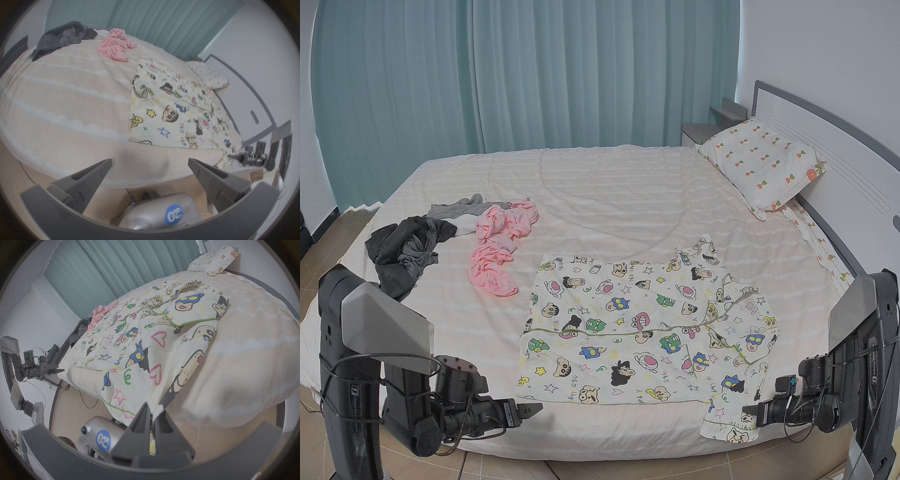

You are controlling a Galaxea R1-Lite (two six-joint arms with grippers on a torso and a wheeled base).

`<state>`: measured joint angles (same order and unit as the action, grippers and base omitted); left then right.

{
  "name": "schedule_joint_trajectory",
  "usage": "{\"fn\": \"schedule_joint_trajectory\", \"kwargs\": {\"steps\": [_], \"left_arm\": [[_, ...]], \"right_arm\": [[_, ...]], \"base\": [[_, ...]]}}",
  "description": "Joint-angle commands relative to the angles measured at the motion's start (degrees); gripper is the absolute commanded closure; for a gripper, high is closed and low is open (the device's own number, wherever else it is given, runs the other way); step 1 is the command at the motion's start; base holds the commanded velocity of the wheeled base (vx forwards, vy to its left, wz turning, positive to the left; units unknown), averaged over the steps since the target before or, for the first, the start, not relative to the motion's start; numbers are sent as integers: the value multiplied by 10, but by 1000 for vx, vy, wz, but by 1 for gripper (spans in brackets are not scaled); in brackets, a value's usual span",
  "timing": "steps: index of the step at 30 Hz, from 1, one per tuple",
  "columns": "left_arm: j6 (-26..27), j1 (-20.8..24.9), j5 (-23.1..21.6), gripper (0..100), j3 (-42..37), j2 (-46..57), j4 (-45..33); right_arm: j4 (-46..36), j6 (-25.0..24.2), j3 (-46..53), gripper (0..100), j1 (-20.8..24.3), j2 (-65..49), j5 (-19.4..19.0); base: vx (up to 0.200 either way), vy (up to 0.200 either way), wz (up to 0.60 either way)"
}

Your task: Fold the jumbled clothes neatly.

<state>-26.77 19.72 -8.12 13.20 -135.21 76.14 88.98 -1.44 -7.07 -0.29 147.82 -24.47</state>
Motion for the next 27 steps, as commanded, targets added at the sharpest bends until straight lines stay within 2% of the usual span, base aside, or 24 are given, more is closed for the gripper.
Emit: {"fn": "schedule_joint_trajectory", "kwargs": {"steps": [1, 6, 14, 18, 24, 25, 27], "left_arm": [[30, 1, 21, 0, 76, -16, -57], [30, 3, 38, 0, 144, -15, -128], [29, 17, 44, 0, 193, -19, -166], [29, 27, 92, 0, 234, -23, -214], [29, 44, 135, 0, 264, -27, -272], [29, 46, 136, 100, 268, -27, -278], [29, 50, 136, 100, 269, -27, -282]], "right_arm": [[6, 1, 14, 100, -1, -3, -2], [6, 2, 15, 100, -1, -4, -3], [7, 2, 17, 100, 1, -10, -11], [6, 2, 22, 100, 1, -10, -15], [7, 3, 30, 100, 1, -16, -24], [7, 3, 32, 100, 1, -17, -28], [7, 3, 35, 100, 0, -17, -30]], "base": [[0, 0, 0], [0, 0, 0], [0, 0, 0], [0, 0, 0], [0, 0, 0], [0, 0, 0], [0, 0, 0]]}}
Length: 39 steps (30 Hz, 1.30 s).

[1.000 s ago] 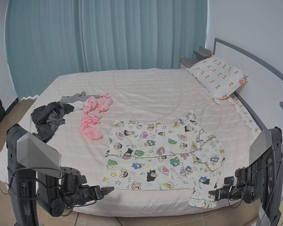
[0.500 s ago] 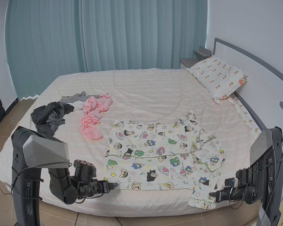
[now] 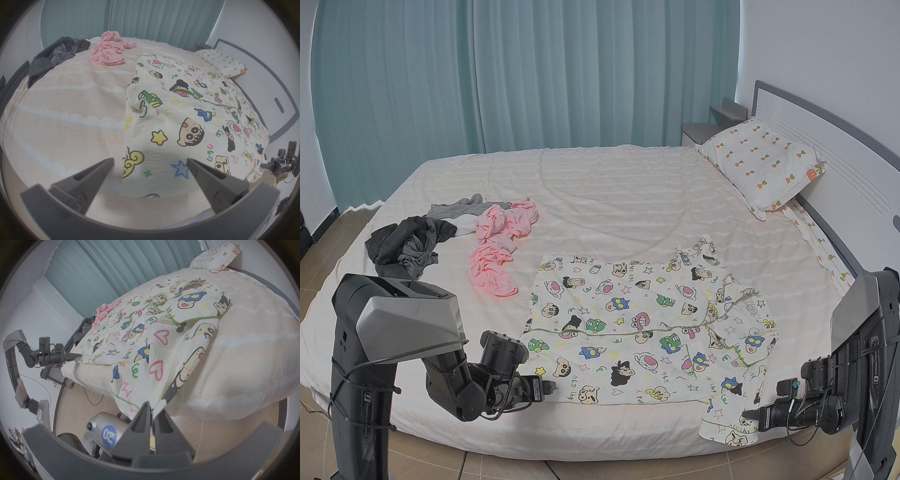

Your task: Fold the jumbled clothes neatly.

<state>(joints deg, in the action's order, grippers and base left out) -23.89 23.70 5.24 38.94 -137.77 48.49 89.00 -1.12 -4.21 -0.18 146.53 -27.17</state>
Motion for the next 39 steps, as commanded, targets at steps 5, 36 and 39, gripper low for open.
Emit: {"fn": "schedule_joint_trajectory", "kwargs": {"steps": [5, 36, 39], "left_arm": [[0, 14, 3, 100, 8, 0, -6], [-13, 14, 2, 100, -127, 62, 0], [-13, 17, 2, 100, -140, 61, 2]], "right_arm": [[6, 0, 8, 100, -2, -5, -5], [5, 41, 41, 100, 5, 9, -21], [3, 52, 41, 100, 2, 9, -21]], "base": [[0, 0, 0], [0, 0, 0], [0, 0, 0]]}}
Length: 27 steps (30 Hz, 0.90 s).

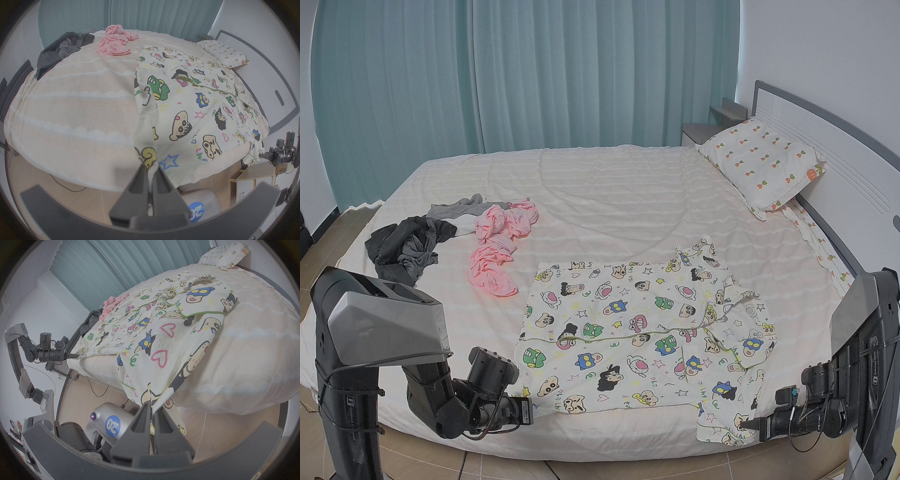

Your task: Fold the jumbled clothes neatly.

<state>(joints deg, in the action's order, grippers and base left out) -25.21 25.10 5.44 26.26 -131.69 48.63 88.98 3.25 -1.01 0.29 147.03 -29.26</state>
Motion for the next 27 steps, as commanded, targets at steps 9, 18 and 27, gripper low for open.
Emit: {"fn": "schedule_joint_trajectory", "kwargs": {"steps": [9, 18, 27], "left_arm": [[0, 8, 1, 100, -20, 3, 1], [-38, 10, 42, 100, -7, 9, 92], [-70, 8, 76, 100, 18, 39, 105]], "right_arm": [[3, 10, 9, 100, -6, 4, -1], [7, -11, 8, 100, -55, -83, -55], [7, -76, -23, 100, -71, -141, -72]], "base": [[0, 0, 0], [0, 0, 0], [0, 0, 0]]}}
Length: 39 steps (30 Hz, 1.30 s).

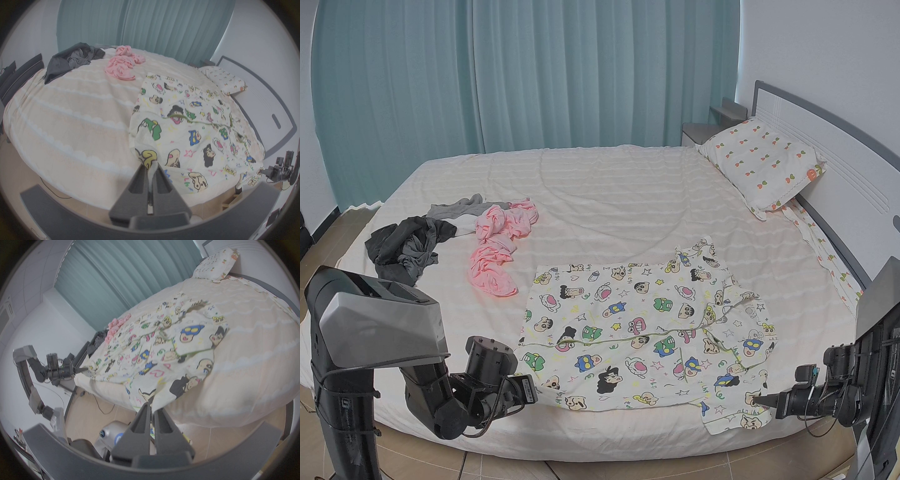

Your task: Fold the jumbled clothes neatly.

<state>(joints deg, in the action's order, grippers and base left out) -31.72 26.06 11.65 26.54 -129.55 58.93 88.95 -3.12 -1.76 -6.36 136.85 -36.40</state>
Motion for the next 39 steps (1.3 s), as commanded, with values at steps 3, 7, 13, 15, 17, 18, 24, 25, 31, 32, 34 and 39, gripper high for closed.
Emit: {"fn": "schedule_joint_trajectory", "kwargs": {"steps": [3, 7, 13, 15, 17, 18, 24, 25, 31, 32, 34, 39], "left_arm": [[-16, -3, 31, 100, 30, 24, 2], [-20, -4, 35, 100, 33, 32, 0], [-20, -15, 38, 100, 57, 31, -26], [-21, -22, 38, 100, 82, 32, -75], [-24, -29, 38, 100, 111, 37, -138], [-34, -31, 37, 100, 136, 40, -175], [-75, -38, 31, 100, 235, 32, -261], [-76, -39, 30, 100, 248, 28, -269], [-77, -44, 30, 100, 312, -4, -319], [-77, -44, 30, 100, 323, -12, -328], [-77, -48, 30, 100, 337, -24, -336], [-77, -51, 29, 100, 374, -55, -341]], "right_arm": [[7, -29, -31, 100, -5, -52, -1], [7, -54, -55, 100, -4, -62, 6], [6, -65, -83, 100, -6, -66, 8], [5, -65, -92, 100, -6, -65, 14], [5, -65, -107, 100, -5, -61, 27], [5, -65, -122, 100, -3, -54, 35], [4, -76, -162, 100, 0, -33, 48], [4, -80, -169, 100, 0, -30, 48], [-1, -93, -208, 100, 0, -10, 49], [-6, -93, -215, 100, 1, -4, 49], [-17, -94, -228, 100, 0, 0, 51], [-77, -96, -280, 100, -1, -1, 55]], "base": [[0, 0, 0], [0, 0, 0], [0, 0, 0], [0, 0, 0], [0, 0, 0], [0, 0, 0], [0, 0, 0], [0, 0, 0], [0, 0, 0], [0, 0, 0], [0, 0, 0], [0, 0, 0]]}}
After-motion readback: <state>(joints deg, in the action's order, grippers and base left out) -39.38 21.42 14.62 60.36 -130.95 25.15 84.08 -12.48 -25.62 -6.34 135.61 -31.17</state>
